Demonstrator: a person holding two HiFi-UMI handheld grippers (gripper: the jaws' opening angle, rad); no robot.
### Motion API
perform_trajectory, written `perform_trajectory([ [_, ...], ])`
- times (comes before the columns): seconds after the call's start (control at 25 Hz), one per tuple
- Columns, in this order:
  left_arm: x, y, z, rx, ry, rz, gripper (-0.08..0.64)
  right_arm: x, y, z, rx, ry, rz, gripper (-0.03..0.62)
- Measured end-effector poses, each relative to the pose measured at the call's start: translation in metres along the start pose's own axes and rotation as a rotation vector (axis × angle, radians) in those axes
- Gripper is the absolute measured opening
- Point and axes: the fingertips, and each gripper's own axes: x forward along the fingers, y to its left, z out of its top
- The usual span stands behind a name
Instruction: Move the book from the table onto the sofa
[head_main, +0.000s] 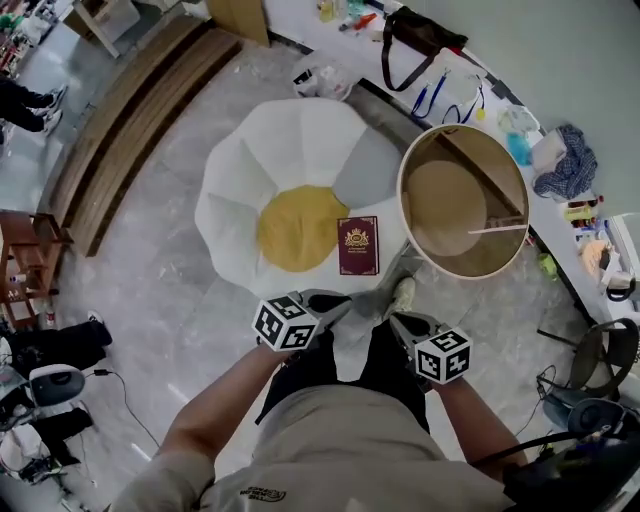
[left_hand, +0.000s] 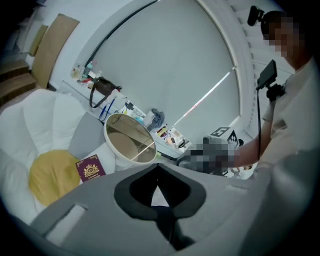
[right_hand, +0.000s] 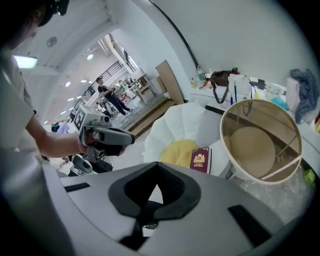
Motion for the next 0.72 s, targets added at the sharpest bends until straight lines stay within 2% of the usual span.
perform_trajectory([
  [0.32, -0.029, -0.094, 0.055, 0.199, -0.032, -0.006, 0.008, -0.07, 0.031, 0.05, -0.15, -0.109, -0.004, 0.012],
  [0.52, -0.04, -0.134, 0.073, 0.282, -0.047, -0.026, 0.008, -0.104, 0.04, 0.072, -0.216, -0.17, -0.011, 0.012],
  [0.72, -0.056, -0.15, 0.079, 0.325, -0.047, -0.041, 0.008, -0.116, 0.058, 0.083, -0.234, -0.216, -0.021, 0.012],
])
